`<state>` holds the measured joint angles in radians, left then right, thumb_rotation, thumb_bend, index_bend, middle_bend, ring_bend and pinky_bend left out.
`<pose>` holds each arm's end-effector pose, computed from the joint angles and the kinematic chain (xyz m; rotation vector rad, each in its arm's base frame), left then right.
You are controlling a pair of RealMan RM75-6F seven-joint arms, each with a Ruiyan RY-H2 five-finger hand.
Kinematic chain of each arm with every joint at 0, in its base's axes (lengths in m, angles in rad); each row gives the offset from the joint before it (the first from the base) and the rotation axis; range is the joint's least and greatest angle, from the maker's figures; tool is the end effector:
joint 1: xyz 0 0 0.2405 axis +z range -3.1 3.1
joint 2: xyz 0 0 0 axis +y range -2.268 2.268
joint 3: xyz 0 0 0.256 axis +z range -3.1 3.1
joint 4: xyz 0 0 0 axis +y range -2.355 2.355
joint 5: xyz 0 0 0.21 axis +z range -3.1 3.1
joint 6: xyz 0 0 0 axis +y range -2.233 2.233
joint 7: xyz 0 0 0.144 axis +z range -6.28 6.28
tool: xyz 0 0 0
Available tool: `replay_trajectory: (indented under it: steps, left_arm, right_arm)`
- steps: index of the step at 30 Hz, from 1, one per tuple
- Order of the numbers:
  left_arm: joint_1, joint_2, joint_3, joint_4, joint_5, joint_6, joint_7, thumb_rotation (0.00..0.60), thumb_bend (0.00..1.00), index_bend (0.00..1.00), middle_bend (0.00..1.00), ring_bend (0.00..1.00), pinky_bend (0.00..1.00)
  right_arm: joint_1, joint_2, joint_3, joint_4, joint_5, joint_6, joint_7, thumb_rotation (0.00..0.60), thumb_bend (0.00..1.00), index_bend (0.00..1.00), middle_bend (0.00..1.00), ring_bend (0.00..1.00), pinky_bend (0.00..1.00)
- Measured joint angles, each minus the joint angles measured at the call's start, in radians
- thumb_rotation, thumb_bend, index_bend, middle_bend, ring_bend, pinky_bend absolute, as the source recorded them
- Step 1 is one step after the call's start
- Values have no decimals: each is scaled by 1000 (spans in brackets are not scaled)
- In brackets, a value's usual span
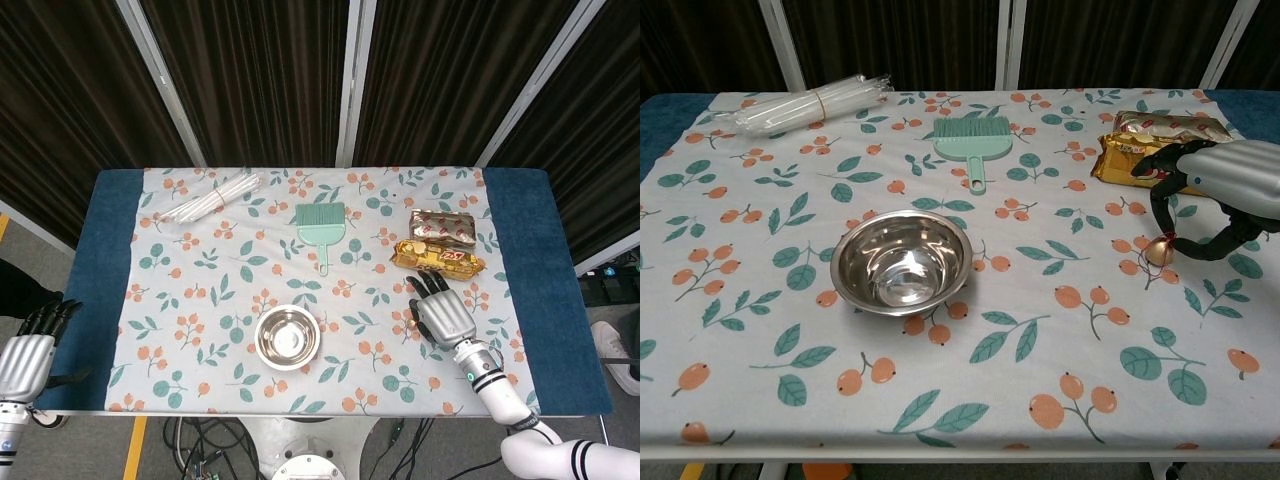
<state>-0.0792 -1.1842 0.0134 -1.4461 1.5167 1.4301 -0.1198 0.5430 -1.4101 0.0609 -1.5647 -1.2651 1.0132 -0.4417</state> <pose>-0.3450 0.1671 0.1383 -1.4372 -1.0025 -0.8441 -0.2179 -0.2877 0.0129 1.9234 -0.8203 0.7126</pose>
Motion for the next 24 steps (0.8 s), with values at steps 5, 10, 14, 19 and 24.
replay_trajectory:
  steps: [5, 10, 14, 19, 24]
  left_arm:
    - [0, -1, 0, 3, -1, -1, -2, 600, 0, 106, 87, 48, 135]
    - [-1, -1, -1, 1, 1, 0, 2, 600, 0, 106, 87, 48, 135]
    - [-2, 2, -3, -8, 3, 5, 10, 600, 0, 106, 87, 48, 134]
    - [0, 14, -7, -31, 6, 20, 26, 600, 0, 106, 87, 48, 134]
    - [1, 31, -18, -62, 8, 38, 44, 600, 0, 106, 87, 48, 134]
  right_arm:
    - [-1, 11, -1, -9, 6, 0, -1, 600, 286, 354, 49, 0, 0]
    - [-10, 34, -4, -29, 1, 15, 7, 600, 171, 17, 0, 0, 0]
    - [-27, 61, -7, -53, -16, 48, 26, 600, 129, 0, 0, 0, 0]
    - [-89, 95, -15, -73, -86, 193, 63, 600, 107, 0, 0, 0, 0]
    - [-222, 138, -41, -56, -173, 437, 173, 600, 106, 0, 0, 0, 0]
